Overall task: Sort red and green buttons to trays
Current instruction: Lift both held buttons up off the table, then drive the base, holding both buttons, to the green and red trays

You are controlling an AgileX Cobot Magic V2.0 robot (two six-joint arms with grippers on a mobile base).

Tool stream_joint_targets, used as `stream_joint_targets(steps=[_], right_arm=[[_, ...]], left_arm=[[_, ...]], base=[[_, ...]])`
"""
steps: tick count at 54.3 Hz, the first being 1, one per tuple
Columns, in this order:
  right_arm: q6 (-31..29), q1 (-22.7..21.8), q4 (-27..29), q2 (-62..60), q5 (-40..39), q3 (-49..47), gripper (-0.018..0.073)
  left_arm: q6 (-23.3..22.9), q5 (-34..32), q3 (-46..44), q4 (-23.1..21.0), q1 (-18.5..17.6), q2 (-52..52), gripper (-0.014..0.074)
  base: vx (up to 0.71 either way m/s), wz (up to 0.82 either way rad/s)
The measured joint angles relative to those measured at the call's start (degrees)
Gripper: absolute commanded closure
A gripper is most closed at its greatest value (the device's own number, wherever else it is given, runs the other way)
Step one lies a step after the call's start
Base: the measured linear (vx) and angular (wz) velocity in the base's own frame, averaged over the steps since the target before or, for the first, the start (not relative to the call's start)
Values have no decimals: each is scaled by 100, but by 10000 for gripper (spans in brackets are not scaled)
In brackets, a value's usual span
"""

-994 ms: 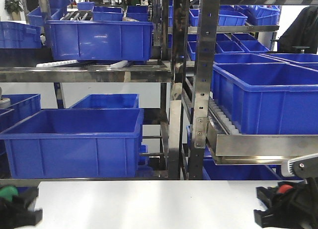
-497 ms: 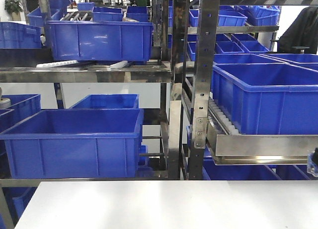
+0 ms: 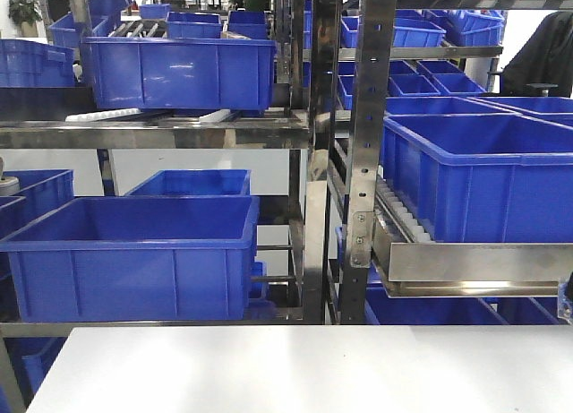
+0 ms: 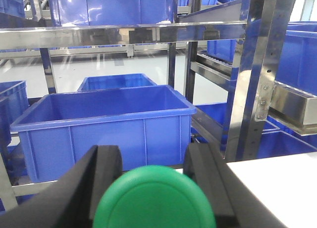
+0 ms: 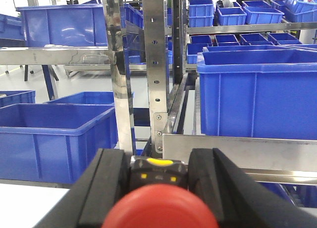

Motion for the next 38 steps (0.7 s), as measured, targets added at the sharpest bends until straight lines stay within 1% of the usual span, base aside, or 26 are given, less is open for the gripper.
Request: stream_joint_targets(steps=[38], right_arm=[[0, 0, 0, 0, 0, 0, 565]], left_arm=[[0, 6, 0, 0, 0, 0, 602]], base=[[0, 0]])
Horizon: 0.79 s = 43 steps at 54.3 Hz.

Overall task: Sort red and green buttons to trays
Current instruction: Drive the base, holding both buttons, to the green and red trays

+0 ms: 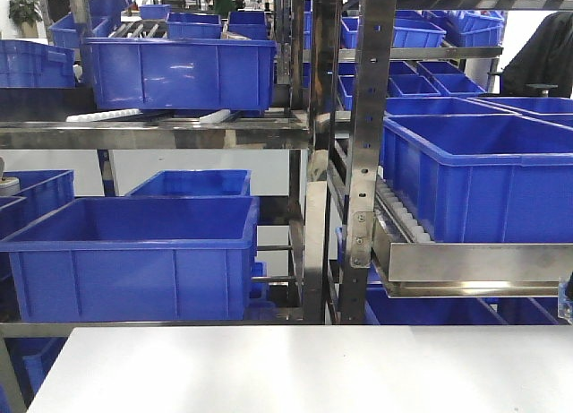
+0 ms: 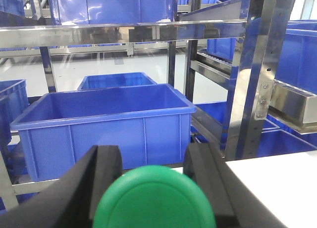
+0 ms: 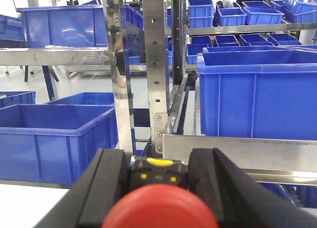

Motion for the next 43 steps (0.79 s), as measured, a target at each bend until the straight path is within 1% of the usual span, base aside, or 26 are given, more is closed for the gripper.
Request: stream_joint_targets(steps=[25, 43], right_arm=[[0, 0, 0, 0, 5, 0, 565], [2, 0, 0, 0, 5, 0, 565]], left_arm=[[0, 0, 0, 0, 0, 0, 602], [0, 0, 0, 0, 0, 0, 602]], base=[[-3, 4], [-12, 21]])
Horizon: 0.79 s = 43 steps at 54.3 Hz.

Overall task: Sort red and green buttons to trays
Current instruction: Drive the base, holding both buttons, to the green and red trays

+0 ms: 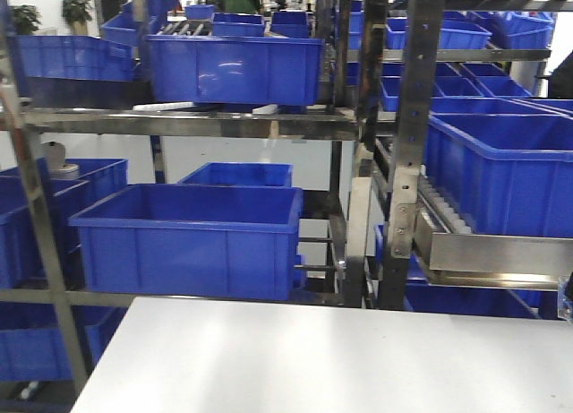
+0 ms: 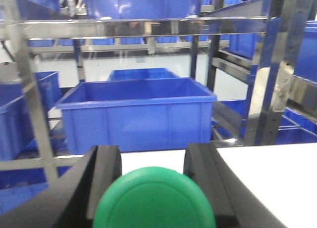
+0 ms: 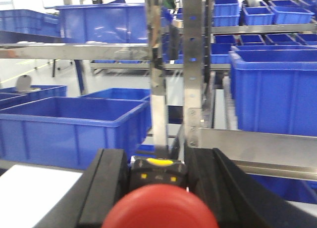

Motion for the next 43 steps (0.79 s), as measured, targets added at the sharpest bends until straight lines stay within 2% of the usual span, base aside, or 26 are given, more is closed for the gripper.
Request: stream_joint_targets(steps=[43], right_arm=[[0, 0, 0, 0, 0, 0, 566]], left_arm=[[-4, 0, 0, 0, 0, 0, 602]], base=[[-18, 27]])
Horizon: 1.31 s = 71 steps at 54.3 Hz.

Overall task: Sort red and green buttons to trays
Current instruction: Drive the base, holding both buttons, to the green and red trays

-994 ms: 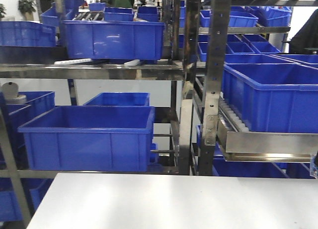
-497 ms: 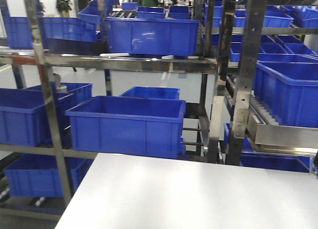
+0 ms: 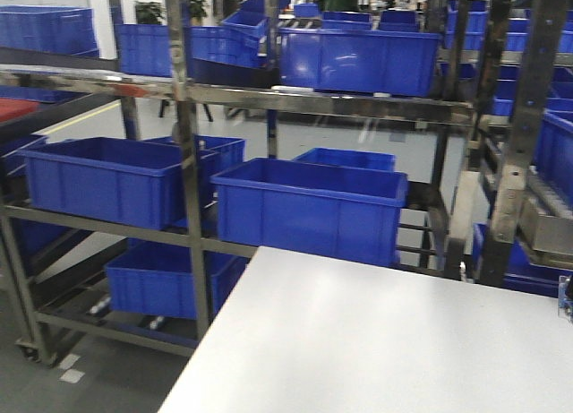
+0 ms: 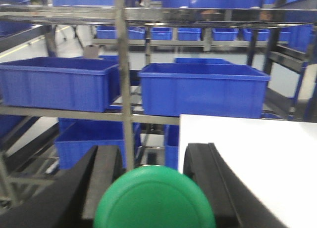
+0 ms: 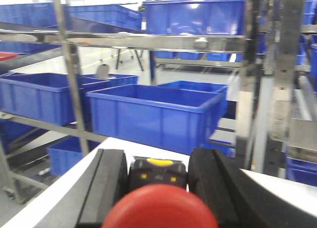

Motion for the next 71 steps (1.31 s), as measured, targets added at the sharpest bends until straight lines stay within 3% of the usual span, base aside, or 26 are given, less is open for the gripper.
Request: stream_joint_targets(steps=[71], right_arm=[[0, 0, 0, 0, 0, 0, 566]], left_arm=[[0, 0, 0, 0, 0, 0, 602]], base=[[2, 50]])
